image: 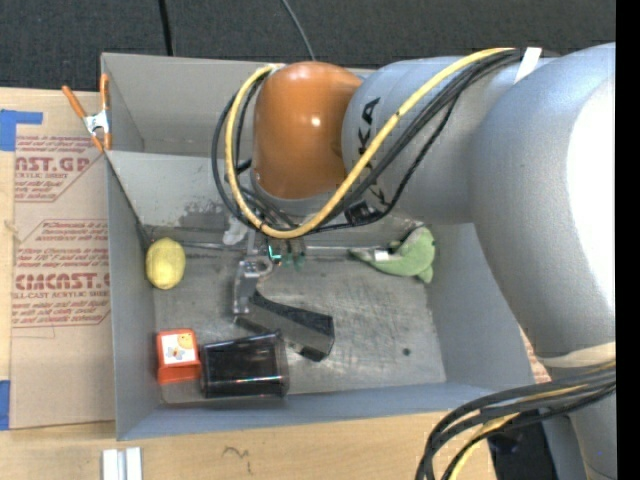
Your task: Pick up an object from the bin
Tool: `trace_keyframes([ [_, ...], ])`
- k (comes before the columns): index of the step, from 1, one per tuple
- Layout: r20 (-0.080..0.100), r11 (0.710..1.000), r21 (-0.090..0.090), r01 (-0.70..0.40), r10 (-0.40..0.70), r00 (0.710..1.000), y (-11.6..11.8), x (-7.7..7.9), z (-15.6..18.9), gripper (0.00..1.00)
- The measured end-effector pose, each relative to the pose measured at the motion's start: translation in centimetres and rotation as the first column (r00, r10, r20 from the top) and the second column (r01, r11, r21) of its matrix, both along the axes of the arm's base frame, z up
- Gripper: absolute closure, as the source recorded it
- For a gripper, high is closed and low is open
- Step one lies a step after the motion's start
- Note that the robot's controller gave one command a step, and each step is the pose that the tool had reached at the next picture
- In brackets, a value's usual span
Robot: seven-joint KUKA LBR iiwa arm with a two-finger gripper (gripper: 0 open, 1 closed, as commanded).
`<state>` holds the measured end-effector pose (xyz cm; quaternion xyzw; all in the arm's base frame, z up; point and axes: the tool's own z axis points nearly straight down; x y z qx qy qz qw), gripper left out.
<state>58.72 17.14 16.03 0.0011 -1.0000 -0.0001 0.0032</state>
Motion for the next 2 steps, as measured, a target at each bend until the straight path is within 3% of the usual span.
trace_keyframes([
  [1,0.008,1.000,0.001,0.002,-0.002,1.000,-0.1,0.2,0.5,0.00],
  [2,0.010,0.998,0.007,0.055,-0.055,0.998,-3.3,0.4,-5.9,0.00],
])
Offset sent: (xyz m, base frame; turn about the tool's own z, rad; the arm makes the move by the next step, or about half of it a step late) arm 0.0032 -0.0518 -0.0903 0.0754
